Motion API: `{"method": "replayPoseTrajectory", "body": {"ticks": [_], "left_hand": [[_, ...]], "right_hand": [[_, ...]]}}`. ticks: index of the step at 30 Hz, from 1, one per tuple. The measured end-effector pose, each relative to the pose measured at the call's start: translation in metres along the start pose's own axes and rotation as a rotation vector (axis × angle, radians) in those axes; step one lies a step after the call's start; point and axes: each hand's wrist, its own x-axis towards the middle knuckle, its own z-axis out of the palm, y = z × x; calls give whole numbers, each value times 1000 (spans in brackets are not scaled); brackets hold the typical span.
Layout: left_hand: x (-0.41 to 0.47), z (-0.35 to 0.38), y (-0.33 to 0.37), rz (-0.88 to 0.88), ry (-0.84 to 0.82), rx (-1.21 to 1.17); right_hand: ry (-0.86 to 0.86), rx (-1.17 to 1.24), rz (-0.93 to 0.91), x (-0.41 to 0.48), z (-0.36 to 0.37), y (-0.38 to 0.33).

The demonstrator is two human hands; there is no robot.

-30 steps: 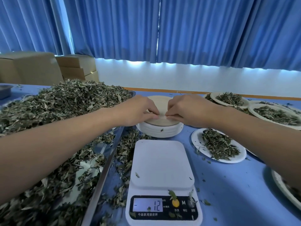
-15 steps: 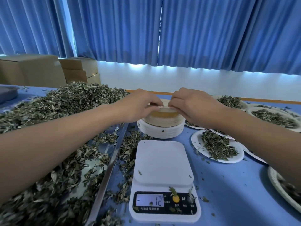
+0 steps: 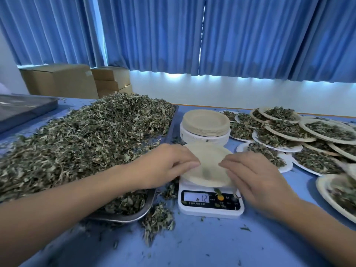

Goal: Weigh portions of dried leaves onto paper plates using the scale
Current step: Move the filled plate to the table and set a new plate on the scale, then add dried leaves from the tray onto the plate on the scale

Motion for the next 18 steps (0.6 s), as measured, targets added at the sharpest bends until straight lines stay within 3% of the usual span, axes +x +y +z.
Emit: {"method": "replayPoseTrajectory", "body": {"ticks": [3, 7, 9, 13, 18], "left_hand": [[6, -10, -32, -287, 244, 23], [18, -12, -94, -662, 121, 159], [23, -4, -120, -767, 33, 175], [30, 18, -157, -800, -98, 101], [44, 41, -182, -846, 24, 149]], "right_hand": [[84, 175, 402, -11, 0, 6], [-17, 196, 751, -22, 9, 31], [-106, 183, 787, -24, 14, 40], [-203, 179, 786, -19, 22, 46], [-339, 104, 734, -18, 27, 50]]}}
